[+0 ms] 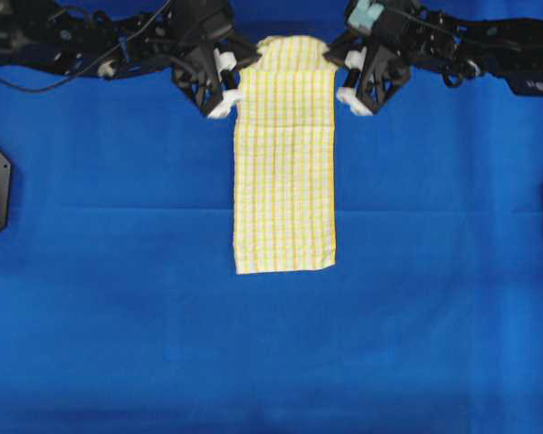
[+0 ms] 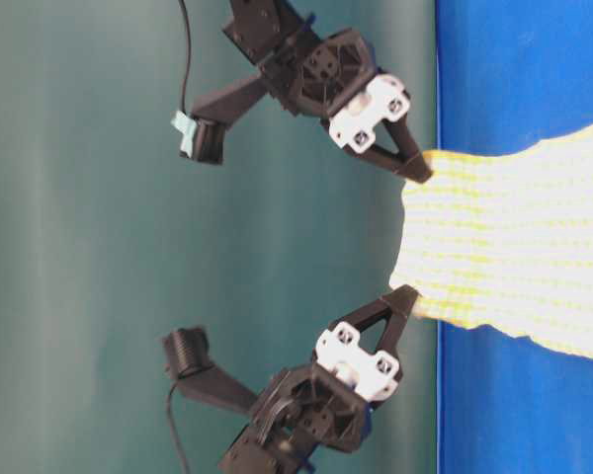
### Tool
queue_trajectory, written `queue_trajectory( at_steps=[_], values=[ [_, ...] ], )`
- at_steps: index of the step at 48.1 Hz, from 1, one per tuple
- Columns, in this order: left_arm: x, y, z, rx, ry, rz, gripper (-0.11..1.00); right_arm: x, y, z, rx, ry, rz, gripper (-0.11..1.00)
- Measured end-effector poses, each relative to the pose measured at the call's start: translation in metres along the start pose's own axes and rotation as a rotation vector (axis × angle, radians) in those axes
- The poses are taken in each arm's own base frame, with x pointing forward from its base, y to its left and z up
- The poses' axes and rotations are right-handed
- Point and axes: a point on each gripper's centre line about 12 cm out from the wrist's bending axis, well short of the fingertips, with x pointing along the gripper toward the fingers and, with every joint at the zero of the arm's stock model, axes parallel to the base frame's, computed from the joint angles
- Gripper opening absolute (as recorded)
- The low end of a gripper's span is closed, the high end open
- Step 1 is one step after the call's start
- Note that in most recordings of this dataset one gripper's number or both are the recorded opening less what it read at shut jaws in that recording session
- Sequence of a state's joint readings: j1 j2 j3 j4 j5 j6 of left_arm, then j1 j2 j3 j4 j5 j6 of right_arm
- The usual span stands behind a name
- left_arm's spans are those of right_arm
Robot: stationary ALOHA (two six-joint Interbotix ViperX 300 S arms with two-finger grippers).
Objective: Fold the yellow towel.
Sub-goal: 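Fold the top end down toward the bottom with both grippers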
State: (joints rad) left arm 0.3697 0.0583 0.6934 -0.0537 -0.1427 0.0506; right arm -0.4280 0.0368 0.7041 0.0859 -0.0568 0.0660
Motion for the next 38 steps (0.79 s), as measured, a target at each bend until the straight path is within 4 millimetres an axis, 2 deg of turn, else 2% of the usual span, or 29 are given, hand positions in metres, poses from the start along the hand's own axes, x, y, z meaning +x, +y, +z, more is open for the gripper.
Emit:
queue_trajectory(
  at_steps=[9, 25, 38],
  values=[
    [-0.017, -0.039, -0.011, 0.007, 0.011, -0.086, 0.03, -0.016, 0.027, -0.017, -0.009, 0.024, 0.057, 0.05],
    [-0.040, -0.095, -0.036, 0.016, 0.007, -0.221, 0.03, -0.030, 0.070, -0.040, -0.023, 0.059, 0.153, 0.05],
    [-0.051, -0.132, -0.041, 0.032, -0.046, -0.321, 0.03, -0.036, 0.095, -0.052, -0.047, 0.083, 0.208, 0.05]
  ],
)
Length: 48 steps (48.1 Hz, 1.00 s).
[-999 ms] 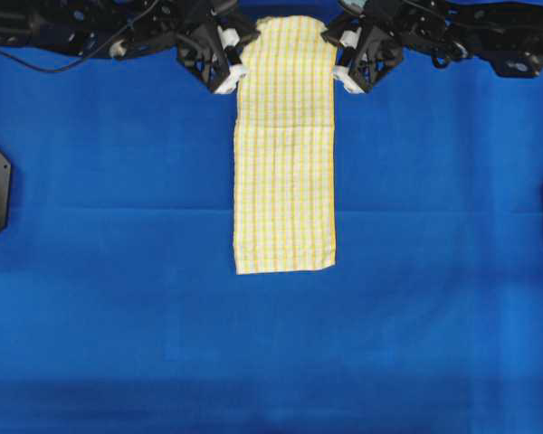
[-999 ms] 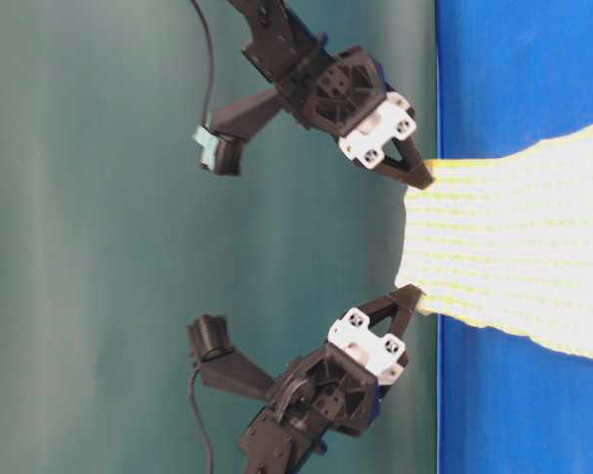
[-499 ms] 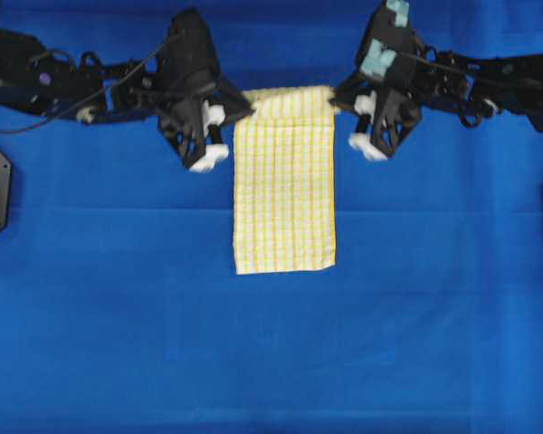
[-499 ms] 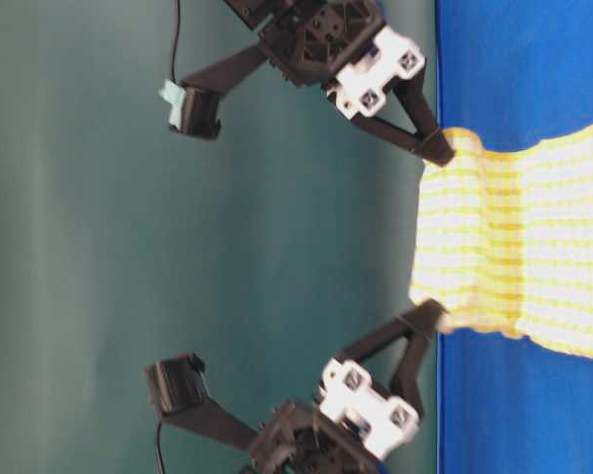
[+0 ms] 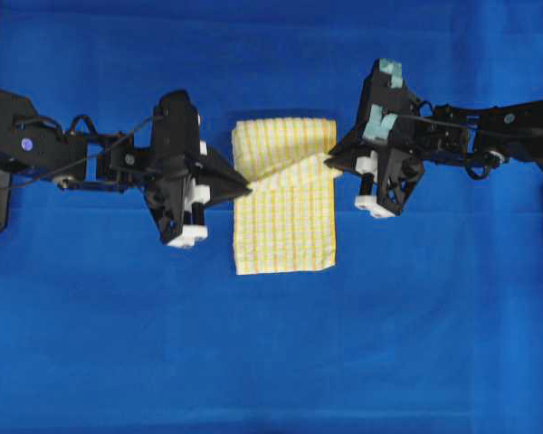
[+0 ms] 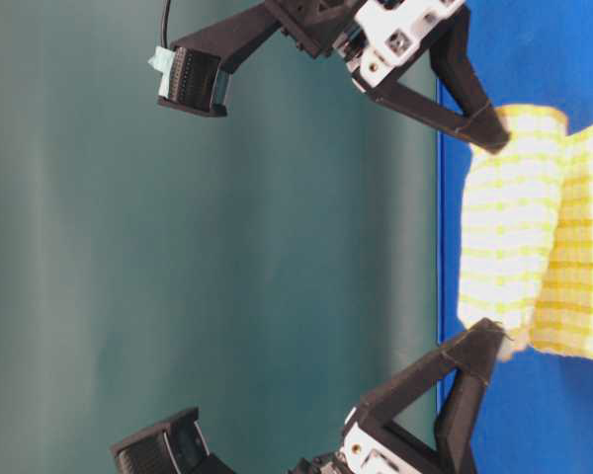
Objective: Fold the yellow towel.
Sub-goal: 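Fold the top end down toward the bottom with both grippers, then open both grippers and withdraw them sideways from the towel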
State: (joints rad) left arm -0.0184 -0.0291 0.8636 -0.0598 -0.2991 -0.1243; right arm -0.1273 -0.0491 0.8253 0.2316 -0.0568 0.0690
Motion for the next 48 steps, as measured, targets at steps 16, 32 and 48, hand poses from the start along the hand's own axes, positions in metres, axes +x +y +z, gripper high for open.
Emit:
queue_trajectory(
  at_steps=[16, 32, 48],
  values=[
    [0.004, -0.025, -0.013, 0.036, 0.022, -0.061, 0.03, -0.001, 0.022, -0.010, -0.015, 0.017, 0.047, 0.05],
    [0.016, -0.031, -0.034, 0.051, 0.081, -0.070, 0.03, 0.007, 0.037, -0.023, -0.006, 0.030, 0.071, 0.05],
    [0.015, -0.042, -0.038, 0.045, 0.091, -0.096, 0.03, 0.008, 0.052, -0.030, 0.008, 0.032, 0.098, 0.05]
  ],
)
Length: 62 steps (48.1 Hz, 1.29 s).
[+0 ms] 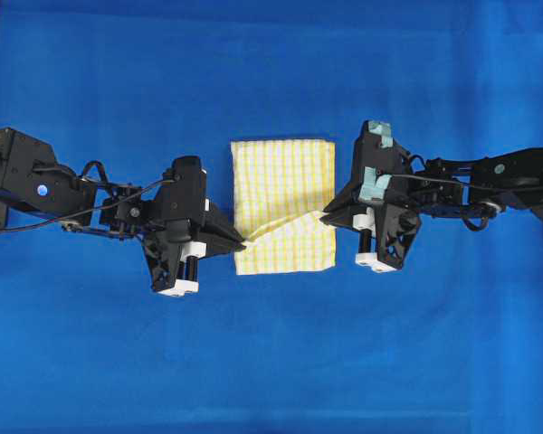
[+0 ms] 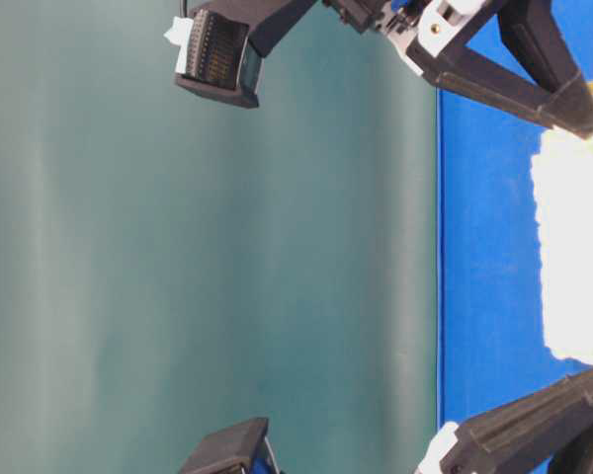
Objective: Fold the yellow towel.
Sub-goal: 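Open both grippers and withdraw them sideways from the towel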
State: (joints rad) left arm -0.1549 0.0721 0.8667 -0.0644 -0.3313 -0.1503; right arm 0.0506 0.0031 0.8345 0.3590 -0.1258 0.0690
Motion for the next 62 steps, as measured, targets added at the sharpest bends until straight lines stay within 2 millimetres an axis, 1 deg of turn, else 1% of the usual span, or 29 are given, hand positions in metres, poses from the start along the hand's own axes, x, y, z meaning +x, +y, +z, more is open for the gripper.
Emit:
queue_trajectory(
  at_steps=[16, 26, 28, 30, 31, 33, 37, 38, 39, 41, 43, 45, 50, 55, 62],
  values=[
    [0.000, 0.003, 0.000, -0.015, 0.003, 0.007, 0.03, 0.004, -0.001, -0.004, 0.001, 0.014, -0.006, 0.05],
    [0.000, 0.004, -0.001, -0.018, 0.010, 0.011, 0.04, 0.006, 0.002, -0.008, -0.007, 0.025, -0.001, 0.05],
    [0.000, 0.004, -0.001, -0.018, 0.010, 0.011, 0.07, 0.006, 0.003, -0.007, -0.008, 0.024, 0.001, 0.05],
    [0.000, 0.003, -0.001, -0.021, 0.011, 0.009, 0.15, 0.006, 0.003, -0.008, -0.009, 0.024, 0.002, 0.06],
    [0.000, 0.004, -0.001, -0.022, 0.013, 0.011, 0.21, 0.006, 0.003, -0.008, -0.009, 0.026, 0.002, 0.09],
    [0.000, 0.003, -0.001, -0.021, 0.014, 0.010, 0.32, 0.006, 0.003, -0.008, -0.008, 0.024, 0.002, 0.18],
    [0.000, 0.004, -0.002, -0.022, 0.024, 0.011, 0.55, 0.006, 0.004, -0.008, -0.009, 0.025, 0.003, 0.43],
    [0.000, 0.004, -0.003, -0.022, 0.029, 0.012, 0.62, 0.006, 0.004, -0.008, -0.010, 0.025, 0.004, 0.51],
    [0.000, 0.004, -0.003, -0.021, 0.033, 0.013, 0.66, 0.006, 0.004, -0.008, -0.010, 0.025, 0.004, 0.57],
    [0.000, 0.004, -0.005, -0.019, 0.045, 0.015, 0.70, 0.006, 0.005, -0.007, -0.011, 0.022, 0.005, 0.69],
    [0.000, 0.005, -0.007, -0.020, 0.060, 0.018, 0.68, 0.006, 0.005, -0.006, -0.011, 0.021, 0.006, 0.79],
    [-0.001, 0.005, -0.007, -0.020, 0.071, 0.021, 0.66, 0.006, 0.005, -0.005, -0.013, 0.017, 0.005, 0.80],
    [-0.007, 0.008, -0.003, -0.021, 0.091, 0.030, 0.62, 0.001, 0.008, 0.001, -0.023, -0.004, 0.017, 0.74],
    [-0.021, 0.008, 0.009, -0.022, 0.081, 0.030, 0.62, -0.016, 0.015, 0.016, -0.046, -0.052, 0.046, 0.73],
    [-0.050, 0.007, 0.024, -0.005, 0.045, 0.025, 0.61, -0.047, 0.021, 0.030, -0.081, -0.114, 0.083, 0.73]
  ],
)
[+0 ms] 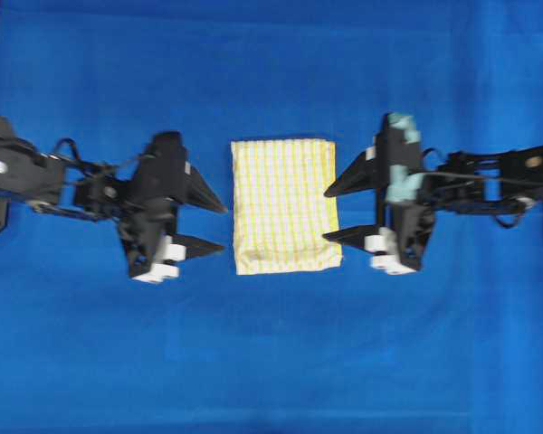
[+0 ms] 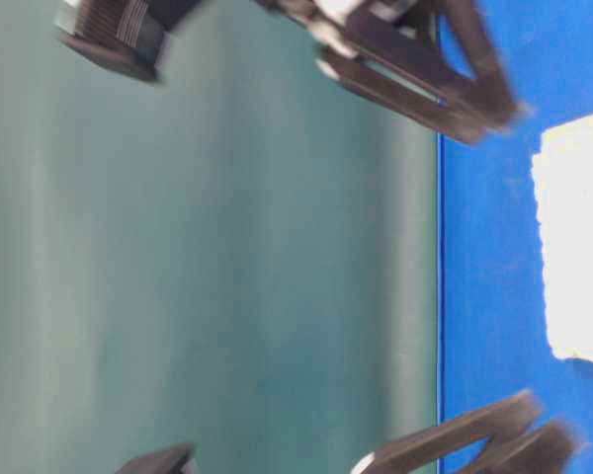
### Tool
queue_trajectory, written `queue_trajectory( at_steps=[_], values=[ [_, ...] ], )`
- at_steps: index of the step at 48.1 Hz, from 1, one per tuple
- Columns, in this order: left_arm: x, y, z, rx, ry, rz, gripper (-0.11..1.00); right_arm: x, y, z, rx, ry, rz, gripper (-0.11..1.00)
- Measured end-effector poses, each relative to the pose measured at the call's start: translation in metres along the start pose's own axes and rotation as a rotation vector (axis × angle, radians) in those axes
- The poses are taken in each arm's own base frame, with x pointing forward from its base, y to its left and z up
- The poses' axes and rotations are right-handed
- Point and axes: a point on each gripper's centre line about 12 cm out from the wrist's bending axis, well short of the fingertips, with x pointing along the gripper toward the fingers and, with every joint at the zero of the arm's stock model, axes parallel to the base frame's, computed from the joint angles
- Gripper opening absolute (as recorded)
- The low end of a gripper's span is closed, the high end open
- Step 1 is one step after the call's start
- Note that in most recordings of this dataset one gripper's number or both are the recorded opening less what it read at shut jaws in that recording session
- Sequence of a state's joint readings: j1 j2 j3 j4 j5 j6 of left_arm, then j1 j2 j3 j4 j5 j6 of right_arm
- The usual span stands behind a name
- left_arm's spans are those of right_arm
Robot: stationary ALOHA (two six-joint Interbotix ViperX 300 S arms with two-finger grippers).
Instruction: Fold the yellow towel.
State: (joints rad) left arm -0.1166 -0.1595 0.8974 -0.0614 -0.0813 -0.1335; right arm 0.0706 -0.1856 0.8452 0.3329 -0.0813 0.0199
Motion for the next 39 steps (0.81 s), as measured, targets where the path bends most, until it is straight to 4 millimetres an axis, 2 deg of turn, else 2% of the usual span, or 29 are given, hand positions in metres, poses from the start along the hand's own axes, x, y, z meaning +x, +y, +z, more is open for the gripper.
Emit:
queue_trajectory(
  at_steps=[5, 13, 26, 31, 39],
  values=[
    [-0.020, -0.001, 0.004, 0.021, -0.042, -0.008, 0.61, -0.023, 0.002, 0.007, -0.019, -0.043, 0.019, 0.73],
    [-0.054, 0.000, 0.003, 0.048, -0.120, -0.020, 0.61, -0.054, -0.003, 0.005, -0.042, -0.075, 0.027, 0.73],
    [-0.113, 0.003, -0.009, 0.051, -0.274, -0.046, 0.61, -0.110, -0.007, -0.003, -0.094, -0.137, 0.058, 0.73],
    [-0.132, 0.004, -0.014, 0.055, -0.339, -0.056, 0.61, -0.126, -0.011, -0.007, -0.113, -0.148, 0.057, 0.73],
    [-0.150, 0.007, -0.033, 0.075, -0.380, -0.061, 0.61, -0.147, -0.023, -0.021, -0.135, -0.149, 0.024, 0.72]
  ],
)
